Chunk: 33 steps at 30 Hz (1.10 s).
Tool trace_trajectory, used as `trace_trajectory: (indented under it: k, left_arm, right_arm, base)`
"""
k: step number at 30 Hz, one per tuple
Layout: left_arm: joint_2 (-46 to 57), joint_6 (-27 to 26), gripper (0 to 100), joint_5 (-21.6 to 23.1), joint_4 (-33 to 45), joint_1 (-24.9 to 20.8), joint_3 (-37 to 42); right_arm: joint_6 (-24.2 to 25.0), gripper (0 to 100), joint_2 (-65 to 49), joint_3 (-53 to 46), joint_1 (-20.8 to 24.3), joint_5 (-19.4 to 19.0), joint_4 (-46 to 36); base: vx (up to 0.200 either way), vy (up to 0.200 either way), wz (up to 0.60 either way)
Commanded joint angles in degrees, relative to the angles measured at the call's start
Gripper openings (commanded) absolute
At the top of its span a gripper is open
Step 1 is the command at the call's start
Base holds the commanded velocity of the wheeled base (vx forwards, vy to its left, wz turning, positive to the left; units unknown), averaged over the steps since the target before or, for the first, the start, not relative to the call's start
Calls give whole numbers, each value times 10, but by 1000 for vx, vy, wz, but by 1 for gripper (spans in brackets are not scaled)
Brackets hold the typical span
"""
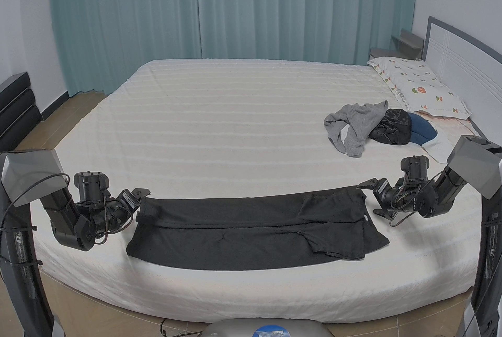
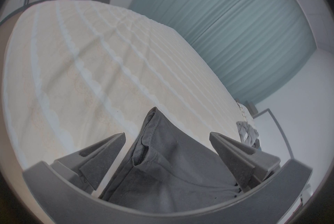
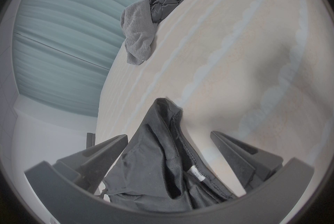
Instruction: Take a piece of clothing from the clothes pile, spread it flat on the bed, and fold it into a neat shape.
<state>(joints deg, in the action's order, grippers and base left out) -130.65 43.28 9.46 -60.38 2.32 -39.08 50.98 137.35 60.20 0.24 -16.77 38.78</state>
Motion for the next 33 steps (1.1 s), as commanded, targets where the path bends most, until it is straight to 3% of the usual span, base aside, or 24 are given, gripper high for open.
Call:
trace_trajectory:
  k: [1, 18, 19, 33]
  left_arm:
    - [-11, -30, 100, 5, -1, -3, 1]
    - [-69, -76, 100, 5, -44, -13, 1]
    - [-69, -76, 0, 5, -44, -13, 1]
    - [-66, -75, 0, -1, -43, -10, 1]
  right_arm:
    - [0, 100, 2, 0, 0, 0, 0]
    - [0, 100, 2, -1, 1, 0, -1]
    - [0, 100, 2, -1, 1, 0, -1]
    - [0, 100, 0, -5, 3, 0, 0]
  base:
    - [0, 0, 0]
    - [0, 0, 0]
    - [0, 0, 0]
    - [0, 0, 0]
